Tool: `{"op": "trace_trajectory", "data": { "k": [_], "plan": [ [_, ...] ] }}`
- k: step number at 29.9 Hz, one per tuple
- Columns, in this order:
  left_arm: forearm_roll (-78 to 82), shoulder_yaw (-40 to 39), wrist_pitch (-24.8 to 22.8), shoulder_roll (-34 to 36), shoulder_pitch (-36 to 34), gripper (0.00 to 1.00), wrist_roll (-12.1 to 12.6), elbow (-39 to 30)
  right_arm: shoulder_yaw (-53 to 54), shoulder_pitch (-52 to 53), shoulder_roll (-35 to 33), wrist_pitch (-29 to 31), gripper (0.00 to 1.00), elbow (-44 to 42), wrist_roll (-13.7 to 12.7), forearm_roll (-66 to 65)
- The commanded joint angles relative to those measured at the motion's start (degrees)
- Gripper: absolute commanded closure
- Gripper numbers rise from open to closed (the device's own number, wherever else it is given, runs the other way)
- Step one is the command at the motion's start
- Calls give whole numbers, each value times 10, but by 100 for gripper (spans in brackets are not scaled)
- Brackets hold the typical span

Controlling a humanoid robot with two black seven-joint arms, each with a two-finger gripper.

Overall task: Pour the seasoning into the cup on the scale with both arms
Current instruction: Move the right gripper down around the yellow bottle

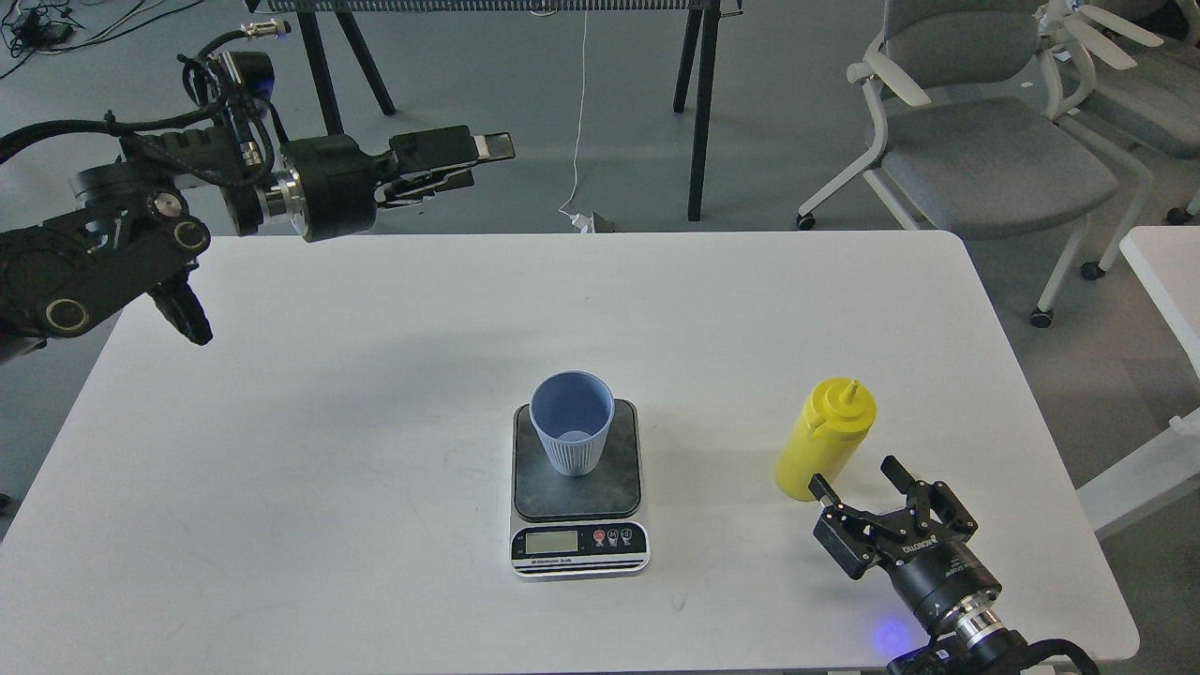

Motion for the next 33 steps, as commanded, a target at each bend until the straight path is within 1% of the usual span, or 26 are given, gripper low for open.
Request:
{"op": "trace_trajectory", "data": {
  "k": [1,10,25,33],
  "plan": [
    [0,0,0,0,1,3,0,-1,-11,5,8,0,0,-10,2,-5],
    [0,1,1,0,12,3,0,-2,-11,8,19,0,0,-12,2,-14],
    [0,1,1,0,21,3,0,-2,-12,44,27,0,0,-14,7,-14],
    [0,2,1,0,29,3,0,-2,-10,63,35,0,0,-35,7,-14]
  ]
}}
